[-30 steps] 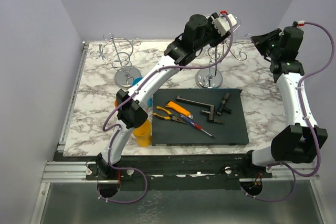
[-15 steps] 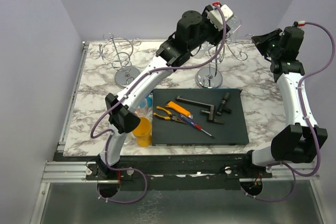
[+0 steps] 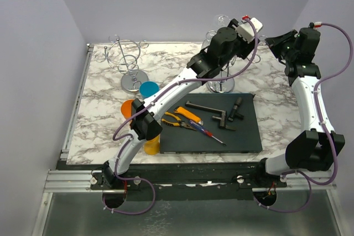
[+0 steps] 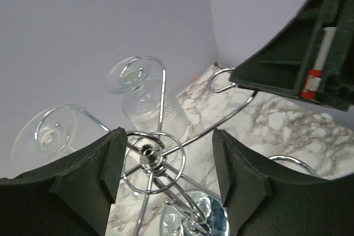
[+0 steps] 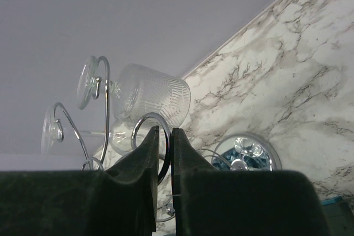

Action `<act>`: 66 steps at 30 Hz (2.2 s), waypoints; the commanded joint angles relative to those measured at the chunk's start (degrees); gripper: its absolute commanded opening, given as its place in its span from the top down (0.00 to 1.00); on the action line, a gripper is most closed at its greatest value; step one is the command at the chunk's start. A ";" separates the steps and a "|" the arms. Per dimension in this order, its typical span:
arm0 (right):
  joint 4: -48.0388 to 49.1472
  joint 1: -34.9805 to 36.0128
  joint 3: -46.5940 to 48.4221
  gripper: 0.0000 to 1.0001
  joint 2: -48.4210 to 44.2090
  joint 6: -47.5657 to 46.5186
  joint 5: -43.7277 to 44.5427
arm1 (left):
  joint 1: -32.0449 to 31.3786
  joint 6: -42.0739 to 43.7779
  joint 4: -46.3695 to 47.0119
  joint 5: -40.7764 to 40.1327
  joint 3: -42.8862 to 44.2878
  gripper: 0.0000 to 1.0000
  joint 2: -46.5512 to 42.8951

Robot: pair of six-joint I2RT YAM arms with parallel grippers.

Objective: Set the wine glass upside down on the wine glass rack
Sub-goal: Adjust the wine rack at the center of the board.

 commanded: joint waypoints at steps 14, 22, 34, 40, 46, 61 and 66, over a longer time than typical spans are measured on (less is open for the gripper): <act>-5.77 -0.49 -2.04 1.00 -0.48 -2.84 -2.09 | 1.10 0.79 4.94 -4.18 0.82 0.67 1.50; -6.84 -0.51 -2.30 1.00 -2.62 -2.88 -0.85 | 3.58 2.53 3.55 -0.97 1.72 0.81 1.76; -7.89 -0.45 -5.22 1.00 -6.06 -2.20 0.85 | 4.43 3.88 1.83 3.79 1.73 0.82 0.96; -9.29 -0.51 -5.06 1.00 -5.82 -2.96 2.22 | 4.34 3.60 1.90 6.95 2.26 0.76 0.81; -11.35 -0.52 -0.42 0.86 -3.51 -4.16 2.10 | 4.35 1.38 2.00 12.99 -0.61 0.49 -2.50; -15.71 -0.71 8.28 0.49 -2.17 -6.14 2.38 | 4.77 3.08 -1.29 13.90 -18.88 0.07 -24.53; -17.59 -0.81 10.43 0.38 -3.40 -7.27 4.07 | 5.73 2.89 -4.48 11.69 -23.59 0.05 -30.47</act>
